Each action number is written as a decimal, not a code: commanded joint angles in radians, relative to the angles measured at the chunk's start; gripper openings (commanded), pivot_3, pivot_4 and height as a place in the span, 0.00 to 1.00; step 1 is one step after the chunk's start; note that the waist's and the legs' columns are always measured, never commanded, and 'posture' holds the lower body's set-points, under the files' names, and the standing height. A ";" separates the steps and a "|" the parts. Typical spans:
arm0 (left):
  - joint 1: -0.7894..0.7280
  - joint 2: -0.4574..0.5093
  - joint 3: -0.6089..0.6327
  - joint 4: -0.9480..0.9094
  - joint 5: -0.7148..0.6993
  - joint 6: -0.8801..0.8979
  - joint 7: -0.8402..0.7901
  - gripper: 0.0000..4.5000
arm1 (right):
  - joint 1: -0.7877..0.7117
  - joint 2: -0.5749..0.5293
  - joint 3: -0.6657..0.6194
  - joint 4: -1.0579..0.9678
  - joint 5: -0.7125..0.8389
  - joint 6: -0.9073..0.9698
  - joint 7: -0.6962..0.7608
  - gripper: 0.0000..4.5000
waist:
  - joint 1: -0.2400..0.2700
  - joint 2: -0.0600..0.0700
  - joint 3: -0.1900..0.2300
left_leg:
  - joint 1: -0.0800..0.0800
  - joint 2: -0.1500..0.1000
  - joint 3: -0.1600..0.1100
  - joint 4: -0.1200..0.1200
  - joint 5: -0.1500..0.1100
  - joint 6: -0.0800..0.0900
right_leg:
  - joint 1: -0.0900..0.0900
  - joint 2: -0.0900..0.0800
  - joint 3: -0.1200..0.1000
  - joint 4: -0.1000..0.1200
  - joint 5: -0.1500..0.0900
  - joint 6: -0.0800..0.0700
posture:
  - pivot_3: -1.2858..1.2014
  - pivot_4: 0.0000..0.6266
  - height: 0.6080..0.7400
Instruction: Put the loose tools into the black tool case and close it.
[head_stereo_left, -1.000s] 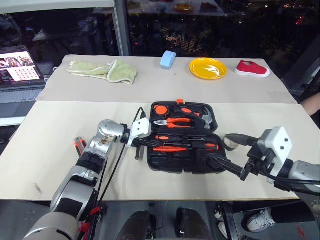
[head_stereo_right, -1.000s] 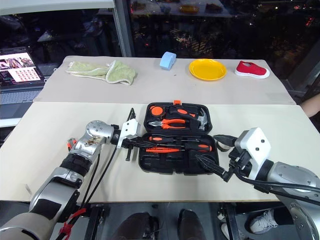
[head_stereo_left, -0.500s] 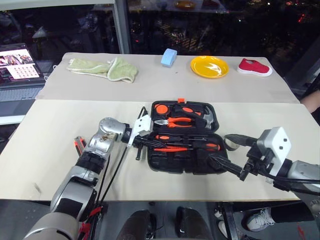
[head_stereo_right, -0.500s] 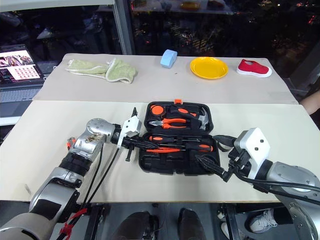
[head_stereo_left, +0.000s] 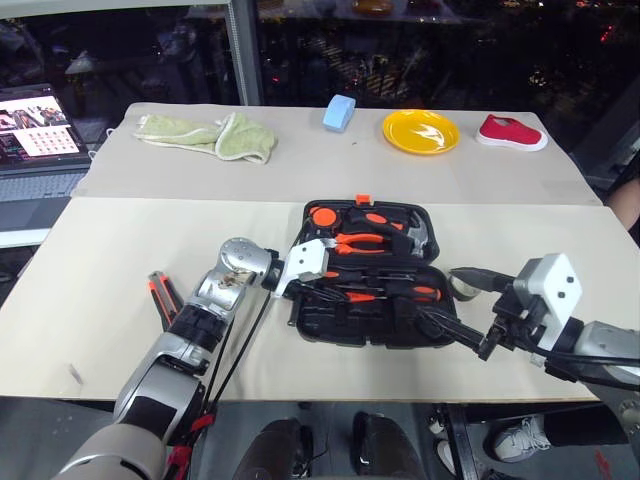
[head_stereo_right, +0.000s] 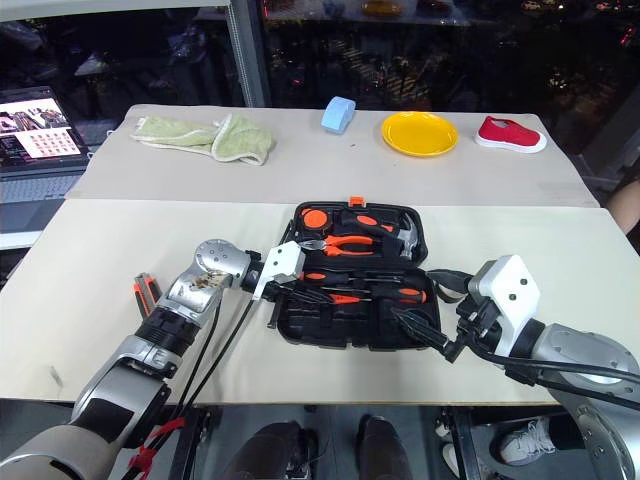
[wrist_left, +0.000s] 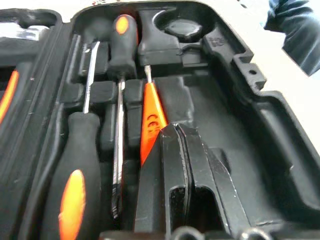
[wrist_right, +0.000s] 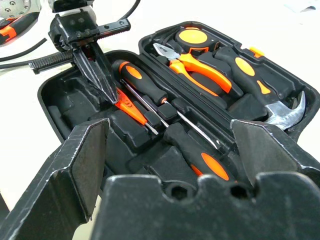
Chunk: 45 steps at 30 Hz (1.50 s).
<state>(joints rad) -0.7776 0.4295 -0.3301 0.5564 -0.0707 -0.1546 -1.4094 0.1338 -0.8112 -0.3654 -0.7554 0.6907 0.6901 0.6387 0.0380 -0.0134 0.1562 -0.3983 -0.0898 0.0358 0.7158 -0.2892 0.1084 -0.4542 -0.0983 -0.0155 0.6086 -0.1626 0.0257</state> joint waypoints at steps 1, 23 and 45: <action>0.000 0.025 -0.025 0.049 0.055 -0.040 -0.011 0.01 | -0.006 0.005 -0.012 -0.014 0.010 -0.017 0.003 1.00 | 0.000 0.000 0.000 | 0.000 0.000 0.000 0.000 0.000 0.000 | 0.000 0.000 0.000 0.000 0.000 0.000 | 0.52 0.24 0.94; -0.049 -0.086 -0.005 -0.112 -0.027 0.175 0.021 0.01 | 0.009 0.024 -0.015 -0.026 0.010 -0.012 -0.013 1.00 | 0.002 0.000 0.000 | -0.002 0.000 0.000 0.001 0.003 0.004 | -0.002 0.001 0.000 0.000 0.000 0.000 | 0.52 0.24 0.94; -0.088 0.008 -0.068 0.015 0.113 -0.075 -0.034 0.01 | 0.004 0.039 0.004 -0.020 0.004 -0.019 -0.028 1.00 | 0.001 0.000 0.000 | -0.002 0.000 0.000 0.001 0.001 0.000 | -0.002 0.000 0.000 0.000 0.000 0.000 | 0.52 0.24 0.94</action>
<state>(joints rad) -0.8517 0.4255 -0.3848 0.5514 0.0157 -0.2068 -1.4351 0.1467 -0.7786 -0.3564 -0.7562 0.6902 0.6895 0.6177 0.0392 -0.0137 0.1563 -0.4004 -0.0898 0.0358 0.7168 -0.2883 0.1090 -0.4560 -0.0978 -0.0158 0.6091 -0.1625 0.0257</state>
